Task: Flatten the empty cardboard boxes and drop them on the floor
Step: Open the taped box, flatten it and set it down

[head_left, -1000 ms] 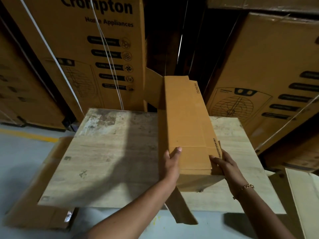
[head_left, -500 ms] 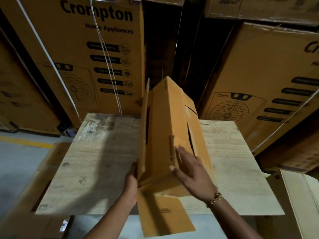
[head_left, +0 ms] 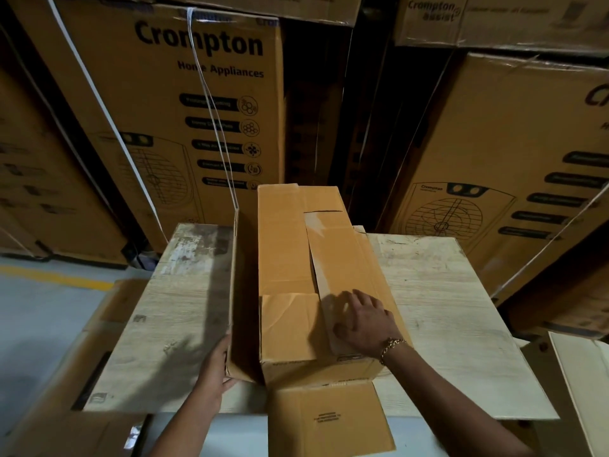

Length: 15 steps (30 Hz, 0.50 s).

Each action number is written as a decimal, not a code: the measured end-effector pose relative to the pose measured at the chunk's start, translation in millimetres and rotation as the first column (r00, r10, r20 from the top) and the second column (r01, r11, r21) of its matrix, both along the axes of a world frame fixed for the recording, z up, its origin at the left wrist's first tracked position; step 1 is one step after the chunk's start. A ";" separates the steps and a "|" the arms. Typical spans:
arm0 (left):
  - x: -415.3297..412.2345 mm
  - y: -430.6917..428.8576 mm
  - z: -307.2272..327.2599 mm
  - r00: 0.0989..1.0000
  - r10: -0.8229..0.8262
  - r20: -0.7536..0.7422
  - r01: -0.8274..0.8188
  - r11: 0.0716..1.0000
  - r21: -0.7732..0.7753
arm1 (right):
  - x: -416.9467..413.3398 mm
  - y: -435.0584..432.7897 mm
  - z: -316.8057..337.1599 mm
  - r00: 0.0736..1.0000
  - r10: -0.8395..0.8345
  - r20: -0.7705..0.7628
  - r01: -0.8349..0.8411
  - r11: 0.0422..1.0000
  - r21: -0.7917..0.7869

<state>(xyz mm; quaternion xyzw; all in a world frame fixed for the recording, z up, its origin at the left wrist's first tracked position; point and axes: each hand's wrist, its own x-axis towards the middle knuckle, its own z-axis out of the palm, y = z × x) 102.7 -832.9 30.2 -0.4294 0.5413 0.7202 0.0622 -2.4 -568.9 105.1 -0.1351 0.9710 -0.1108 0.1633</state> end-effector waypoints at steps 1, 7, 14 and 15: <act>-0.4 1.9 1.6 0.999 -0.044 -0.005 0.043 0.993 -0.107 | -2.4 1.5 -1.9 1.000 -0.022 0.017 0.021 1.000 0.019; -20.8 27.5 35.8 0.857 -0.509 0.082 0.340 0.438 -0.832 | -10.4 -6.5 -16.8 0.982 -0.166 0.091 0.155 0.981 0.119; -69.6 60.2 64.8 0.309 -0.755 0.579 0.709 -0.223 -0.669 | -25.8 -14.4 -12.2 0.964 -0.207 0.165 0.186 0.973 0.136; -76.2 61.3 64.8 0.289 -0.739 0.609 0.728 -0.243 -0.641 | -26.5 -16.5 -12.3 0.962 -0.217 0.164 0.193 0.969 0.155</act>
